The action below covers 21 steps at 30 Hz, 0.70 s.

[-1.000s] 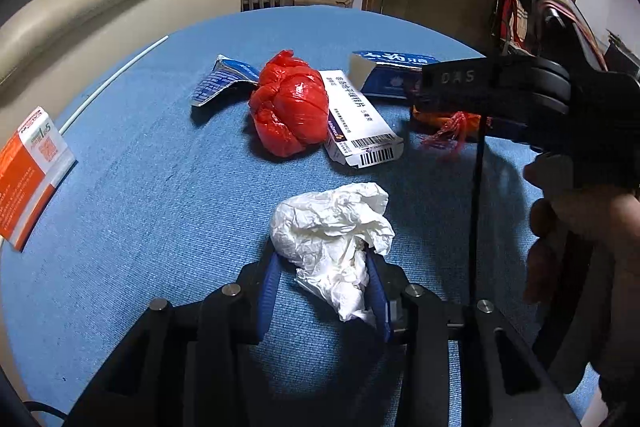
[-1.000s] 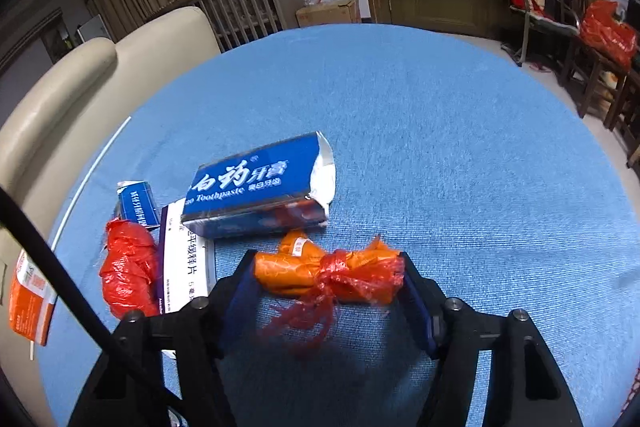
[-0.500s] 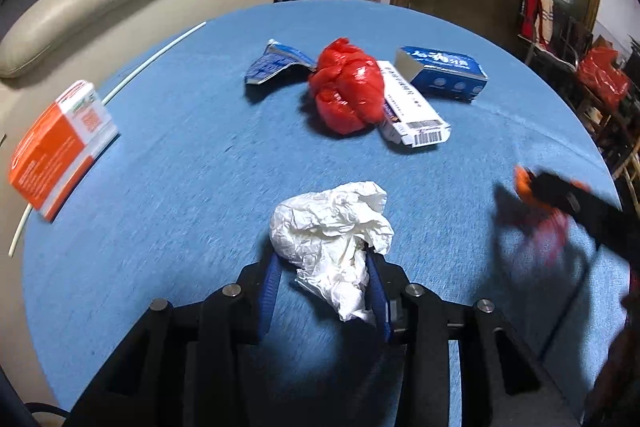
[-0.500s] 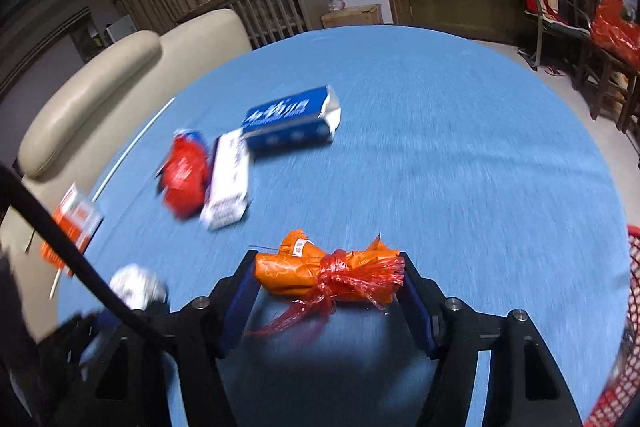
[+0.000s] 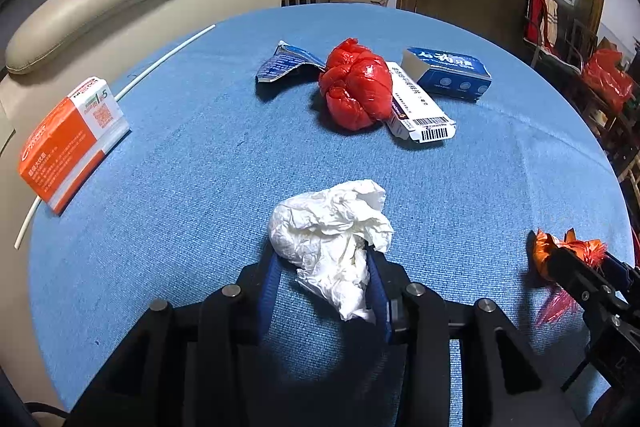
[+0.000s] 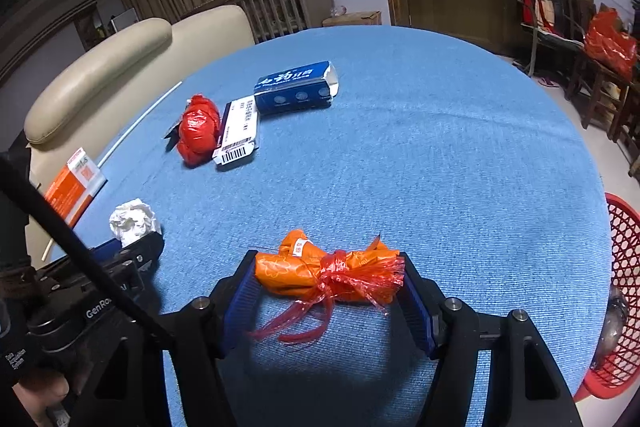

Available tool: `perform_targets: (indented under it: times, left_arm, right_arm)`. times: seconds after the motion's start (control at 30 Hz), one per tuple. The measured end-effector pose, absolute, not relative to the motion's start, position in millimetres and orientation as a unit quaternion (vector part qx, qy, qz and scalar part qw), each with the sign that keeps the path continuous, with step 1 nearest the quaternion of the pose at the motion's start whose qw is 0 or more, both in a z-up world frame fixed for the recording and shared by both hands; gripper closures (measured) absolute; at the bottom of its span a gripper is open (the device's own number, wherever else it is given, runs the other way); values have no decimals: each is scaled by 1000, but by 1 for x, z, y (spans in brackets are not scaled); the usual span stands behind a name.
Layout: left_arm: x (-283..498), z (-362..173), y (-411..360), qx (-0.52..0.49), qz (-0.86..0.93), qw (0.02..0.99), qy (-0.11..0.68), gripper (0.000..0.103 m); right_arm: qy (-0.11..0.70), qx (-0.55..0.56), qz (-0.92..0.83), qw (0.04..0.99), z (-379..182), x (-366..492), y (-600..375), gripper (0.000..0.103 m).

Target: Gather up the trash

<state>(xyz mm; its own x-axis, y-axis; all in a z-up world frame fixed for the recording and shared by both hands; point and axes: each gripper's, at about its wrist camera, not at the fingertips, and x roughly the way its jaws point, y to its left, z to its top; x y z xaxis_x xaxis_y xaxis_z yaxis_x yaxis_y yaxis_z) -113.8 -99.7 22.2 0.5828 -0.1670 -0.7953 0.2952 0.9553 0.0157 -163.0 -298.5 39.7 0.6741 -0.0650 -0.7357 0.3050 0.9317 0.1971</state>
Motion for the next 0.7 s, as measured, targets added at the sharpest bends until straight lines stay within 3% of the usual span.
perform_targets:
  times: [0.7]
  left_arm:
    - [-114,22,-99,70,-131,887,438,60]
  right_arm:
    - [380,148,-109,907,36,-170,-294,34]
